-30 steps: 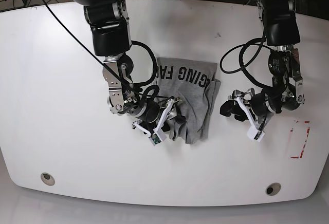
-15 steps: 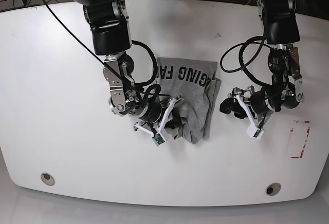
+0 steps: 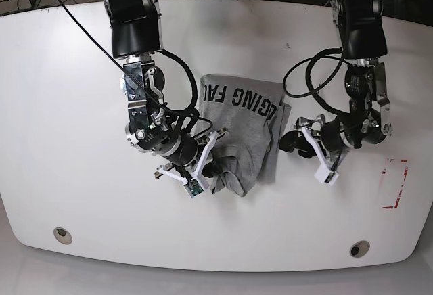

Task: Fold the T-shirt properly
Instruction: 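Grasp the bundle's hem edge with both grippers, then fold the grasped hem edge under the bundle with both grippers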

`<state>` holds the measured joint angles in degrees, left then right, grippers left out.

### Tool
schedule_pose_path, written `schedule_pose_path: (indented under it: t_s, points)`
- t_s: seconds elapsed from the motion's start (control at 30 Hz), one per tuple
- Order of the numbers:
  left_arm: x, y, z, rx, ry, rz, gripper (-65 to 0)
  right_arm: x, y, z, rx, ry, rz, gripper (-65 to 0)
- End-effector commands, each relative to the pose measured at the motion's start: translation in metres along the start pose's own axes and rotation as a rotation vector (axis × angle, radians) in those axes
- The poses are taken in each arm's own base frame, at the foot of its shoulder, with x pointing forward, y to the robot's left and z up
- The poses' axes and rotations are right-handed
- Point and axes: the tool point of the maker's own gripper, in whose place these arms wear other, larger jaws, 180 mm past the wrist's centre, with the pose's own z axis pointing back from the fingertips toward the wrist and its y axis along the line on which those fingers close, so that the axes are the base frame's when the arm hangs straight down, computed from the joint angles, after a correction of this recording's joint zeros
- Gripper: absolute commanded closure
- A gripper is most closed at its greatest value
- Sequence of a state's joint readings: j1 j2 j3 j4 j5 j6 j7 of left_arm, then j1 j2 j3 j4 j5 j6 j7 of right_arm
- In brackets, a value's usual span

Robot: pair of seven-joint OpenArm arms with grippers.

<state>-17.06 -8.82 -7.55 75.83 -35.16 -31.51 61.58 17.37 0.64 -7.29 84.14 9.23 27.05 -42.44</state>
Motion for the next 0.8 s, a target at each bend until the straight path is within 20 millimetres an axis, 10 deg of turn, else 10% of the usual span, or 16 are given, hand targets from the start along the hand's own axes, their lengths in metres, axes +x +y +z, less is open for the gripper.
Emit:
schedule_pose_path:
  t_s: [0.0, 0.23, 0.57, 0.77]
  points:
    - [0.029, -0.015, -0.002, -0.041, -0.078, -0.017, -35.0, 0.024, -0.002, 0.006, -0.003, -0.068, 0.020, -3.3]
    - [0.039, -0.037, -0.013, -0.089, -0.099, -0.022, -35.0, 0.005, -0.014, 0.001, -0.014, -0.023, 0.009, -8.1]
    - [0.037, -0.047, -0.018, -0.107, -0.082, -0.044, -35.0, 0.003, -0.023, -0.002, -0.021, -0.071, -0.005, -49.8]
    - [0.039, -0.047, -0.018, -0.106, -0.086, -0.046, -35.0, 0.019, -0.038, 0.017, -0.064, -0.120, 0.034, -50.7]
